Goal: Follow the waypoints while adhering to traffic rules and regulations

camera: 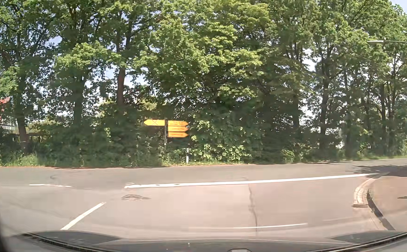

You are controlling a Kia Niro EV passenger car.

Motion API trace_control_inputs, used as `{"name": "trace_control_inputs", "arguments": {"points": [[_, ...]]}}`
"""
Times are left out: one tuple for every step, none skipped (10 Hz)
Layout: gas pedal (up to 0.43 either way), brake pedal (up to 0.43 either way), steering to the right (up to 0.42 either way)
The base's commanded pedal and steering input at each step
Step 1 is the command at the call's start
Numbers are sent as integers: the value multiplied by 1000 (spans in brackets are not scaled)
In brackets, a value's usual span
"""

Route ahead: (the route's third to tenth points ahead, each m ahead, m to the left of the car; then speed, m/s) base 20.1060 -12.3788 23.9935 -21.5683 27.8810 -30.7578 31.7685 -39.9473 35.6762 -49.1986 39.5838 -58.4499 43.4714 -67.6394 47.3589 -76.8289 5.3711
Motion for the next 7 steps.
{"name": "trace_control_inputs", "arguments": {"points": [[0,213,180],[0,213,185],[0,213,188],[0,213,193],[0,220,195],[0,220,194],[0,220,188]]}}
